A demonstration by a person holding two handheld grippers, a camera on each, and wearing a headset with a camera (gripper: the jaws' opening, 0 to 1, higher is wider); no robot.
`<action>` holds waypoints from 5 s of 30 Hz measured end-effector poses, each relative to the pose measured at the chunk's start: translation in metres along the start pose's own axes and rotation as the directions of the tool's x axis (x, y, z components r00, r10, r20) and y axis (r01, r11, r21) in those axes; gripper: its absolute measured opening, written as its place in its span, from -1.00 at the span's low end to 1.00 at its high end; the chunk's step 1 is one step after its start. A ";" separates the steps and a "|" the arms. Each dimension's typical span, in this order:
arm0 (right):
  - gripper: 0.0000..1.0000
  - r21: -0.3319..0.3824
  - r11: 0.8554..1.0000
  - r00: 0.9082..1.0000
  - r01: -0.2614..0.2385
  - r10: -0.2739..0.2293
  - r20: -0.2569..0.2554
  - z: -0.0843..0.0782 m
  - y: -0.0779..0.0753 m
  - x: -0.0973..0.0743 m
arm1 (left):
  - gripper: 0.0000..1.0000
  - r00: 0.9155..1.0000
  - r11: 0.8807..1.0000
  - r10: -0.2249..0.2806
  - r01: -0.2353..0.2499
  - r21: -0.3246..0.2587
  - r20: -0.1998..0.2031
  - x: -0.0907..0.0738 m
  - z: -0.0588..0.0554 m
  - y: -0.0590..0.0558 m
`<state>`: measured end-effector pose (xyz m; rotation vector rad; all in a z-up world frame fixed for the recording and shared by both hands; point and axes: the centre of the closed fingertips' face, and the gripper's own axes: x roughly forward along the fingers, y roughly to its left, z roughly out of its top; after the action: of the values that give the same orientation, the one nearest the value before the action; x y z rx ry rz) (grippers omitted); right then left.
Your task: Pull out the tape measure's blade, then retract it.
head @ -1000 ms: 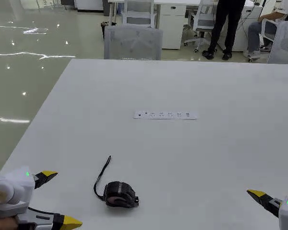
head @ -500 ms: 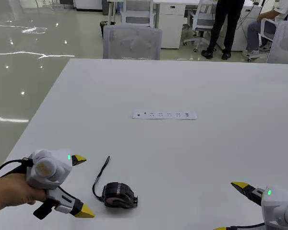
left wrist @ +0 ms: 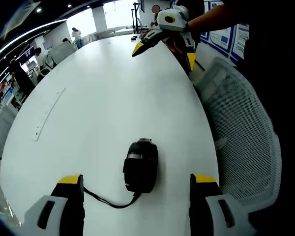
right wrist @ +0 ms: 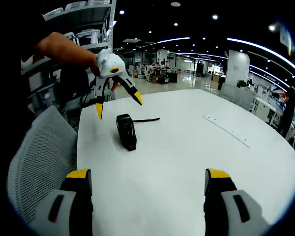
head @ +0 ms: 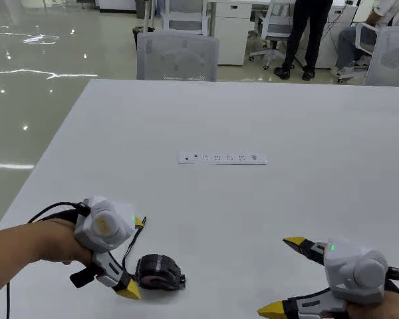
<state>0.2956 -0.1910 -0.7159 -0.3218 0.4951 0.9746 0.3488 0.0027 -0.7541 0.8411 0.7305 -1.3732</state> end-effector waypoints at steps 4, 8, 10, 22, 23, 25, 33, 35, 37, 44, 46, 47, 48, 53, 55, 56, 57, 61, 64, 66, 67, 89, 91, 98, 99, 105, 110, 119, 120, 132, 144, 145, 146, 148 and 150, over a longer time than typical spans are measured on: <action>0.92 -0.015 1.000 1.000 -0.019 0.019 0.009 0.011 0.001 0.018 | 0.64 0.999 1.000 -0.011 0.011 -0.004 -0.032 0.011 -0.003 0.001; 0.89 -0.024 0.999 0.999 -0.040 0.040 0.009 0.017 0.003 0.037 | 0.55 0.999 0.999 -0.009 0.008 -0.040 -0.037 0.021 -0.006 0.002; 0.87 -0.029 0.998 0.999 -0.051 0.051 0.000 0.018 0.005 0.045 | 0.52 0.999 0.998 -0.008 0.005 -0.063 -0.036 0.026 -0.006 0.003; 0.69 -0.062 0.991 0.993 -0.115 0.113 -0.027 0.027 0.013 0.090 | 0.10 0.996 1.000 -0.014 0.015 0.010 -0.084 0.052 0.001 -0.006; 0.67 -0.065 0.991 0.993 -0.119 0.117 -0.031 0.027 0.014 0.093 | 0.10 0.996 1.000 -0.016 0.017 0.012 -0.092 0.054 0.000 -0.007; 0.64 -0.073 0.988 0.990 -0.136 0.134 -0.040 0.027 0.017 0.099 | 0.06 0.994 1.000 -0.019 0.022 0.022 -0.103 0.059 -0.004 -0.009; 0.42 -0.099 0.976 0.979 -0.196 0.188 -0.083 0.025 0.023 0.119 | -0.31 0.989 0.997 -0.001 0.012 0.072 -0.149 0.058 -0.002 -0.006; 0.36 -0.109 0.970 0.973 -0.217 0.207 -0.101 0.023 0.027 0.124 | -0.31 0.989 0.998 -0.003 0.013 0.064 -0.150 0.057 -0.004 -0.007; 0.29 -0.110 0.969 0.973 -0.219 0.208 -0.103 0.023 0.028 0.125 | -0.31 0.989 0.998 -0.003 0.013 0.064 -0.149 0.057 -0.004 -0.007; 0.05 -0.151 0.948 0.950 -0.282 0.254 -0.179 0.010 0.039 0.146 | -0.31 0.991 1.000 -0.010 0.014 0.026 -0.131 0.056 -0.006 -0.008; -0.04 -0.150 0.943 0.944 -0.296 0.264 -0.200 0.005 0.041 0.151 | -0.31 0.991 0.999 -0.011 0.015 0.029 -0.132 0.056 -0.007 -0.008; -0.08 -0.152 0.943 0.942 -0.297 0.264 -0.208 0.002 0.041 0.153 | -0.31 0.991 0.999 -0.010 0.014 0.029 -0.130 0.056 -0.007 -0.009; -0.14 -0.156 0.940 0.939 -0.304 0.267 -0.218 0.000 0.042 0.155 | -0.30 0.992 1.000 -0.009 0.013 0.025 -0.128 0.056 -0.007 -0.008; -0.37 -0.174 0.934 0.932 -0.311 0.263 -0.250 -0.008 0.044 0.164 | -0.30 0.993 1.000 -0.011 0.013 0.019 -0.116 0.056 -0.007 -0.008; -0.46 -0.182 0.930 0.928 -0.319 0.268 -0.260 -0.010 0.045 0.167 | -0.30 0.993 1.000 -0.012 0.014 0.015 -0.114 0.056 -0.007 -0.008; -0.49 -0.182 0.929 0.926 -0.322 0.268 -0.267 -0.010 0.045 0.169 | -0.30 0.993 1.000 -0.013 0.015 0.016 -0.115 0.057 -0.007 -0.009; -0.51 -0.182 0.928 0.924 -0.324 0.270 -0.270 -0.010 0.046 0.170 | -0.30 0.993 1.000 -0.013 0.015 0.016 -0.115 0.057 -0.007 -0.009; -0.59 -0.197 0.922 0.921 -0.332 0.272 -0.281 -0.009 0.046 0.175 | -0.30 0.993 1.000 -0.016 0.017 0.013 -0.117 0.057 -0.007 -0.009; -0.71 -0.204 0.920 0.917 -0.334 0.269 -0.294 -0.010 0.046 0.178 | -0.30 0.993 1.000 -0.015 0.017 0.013 -0.119 0.057 -0.007 -0.009; -0.72 -0.204 0.920 0.916 -0.335 0.267 -0.301 -0.010 0.046 0.178 | -0.30 0.993 1.000 -0.014 0.016 0.013 -0.118 0.057 -0.007 -0.009; -0.73 -0.182 0.926 0.914 -0.330 0.266 -0.306 -0.010 0.046 0.177 | -0.30 0.993 1.000 -0.014 0.015 0.012 -0.116 0.057 -0.007 -0.009; -0.72 -0.244 0.904 0.894 -0.352 0.248 -0.373 -0.018 0.041 0.168 | -0.30 0.992 1.000 -0.012 0.012 0.002 -0.123 0.059 -0.007 -0.007; -0.71 -0.247 0.902 0.893 -0.355 0.249 -0.374 -0.018 0.040 0.168 | -0.30 0.992 1.000 -0.013 0.013 0.001 -0.122 0.059 -0.006 -0.007; -0.59 -0.204 0.915 0.888 -0.348 0.252 -0.383 -0.020 0.047 0.177 | -0.30 0.992 1.000 -0.014 0.014 0.003 -0.125 0.059 -0.006 -0.007; -0.68 -0.215 0.918 0.894 -0.332 0.234 -0.382 -0.019 0.042 0.179 | -0.30 0.992 1.000 -0.014 0.014 0.003 -0.123 0.059 -0.006 -0.007; -0.74 -0.141 0.936 0.889 -0.322 0.248 -0.386 -0.020 0.042 0.179 | -0.30 0.993 1.000 -0.011 0.010 -0.003 -0.122 0.058 -0.006 -0.007; -0.74 -0.155 0.931 0.878 -0.330 0.243 -0.411 -0.022 0.041 0.179 | -0.30 0.992 1.000 -0.007 0.007 -0.004 -0.126 0.058 -0.007 -0.006; -0.75 -0.150 0.931 0.871 -0.333 0.242 -0.427 -0.026 0.037 0.173 | -0.30 0.992 1.000 -0.004 0.002 -0.017 -0.123 0.058 -0.006 -0.005; -0.75 -0.152 0.931 0.871 -0.333 0.242 -0.428 -0.026 0.036 0.172 | -0.30 0.992 1.000 -0.004 0.001 -0.018 -0.122 0.058 -0.006 -0.005; -0.75 -0.159 0.929 0.866 -0.335 0.237 -0.441 -0.030 0.032 0.167 | -0.30 0.993 0.999 -0.006 0.002 -0.038 -0.116 0.058 -0.006 -0.004; -0.74 -0.170 0.927 0.860 -0.333 0.224 -0.459 -0.036 0.025 0.159 | -0.30 0.994 0.999 -0.001 -0.004 -0.045 -0.111 0.058 -0.006 -0.003; -0.74 -0.169 0.928 0.859 -0.331 0.223 -0.461 -0.036 0.025 0.158 | -0.30 0.994 0.999 -0.001 -0.004 -0.047 -0.109 0.058 -0.006 -0.003; -0.74 -0.168 0.929 0.859 -0.330 0.221 -0.462 -0.037 0.024 0.157 | -0.30 0.994 0.999 -0.001 -0.005 -0.049 -0.108 0.059 -0.006 -0.003; -0.74 -0.166 0.929 0.858 -0.330 0.222 -0.462 -0.037 0.024 0.156 | -0.30 0.994 0.999 -0.001 -0.005 -0.048 -0.109 0.059 -0.006 -0.003; -0.74 -0.159 0.931 0.857 -0.328 0.223 -0.464 -0.038 0.023 0.155 | -0.30 0.994 0.999 0.000 -0.005 -0.048 -0.109 0.058 -0.006 -0.003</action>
<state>0.3385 -0.0872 -0.8320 -0.7088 0.8599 1.2538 0.3502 -0.0228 -0.8070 0.8839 0.8434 -1.3103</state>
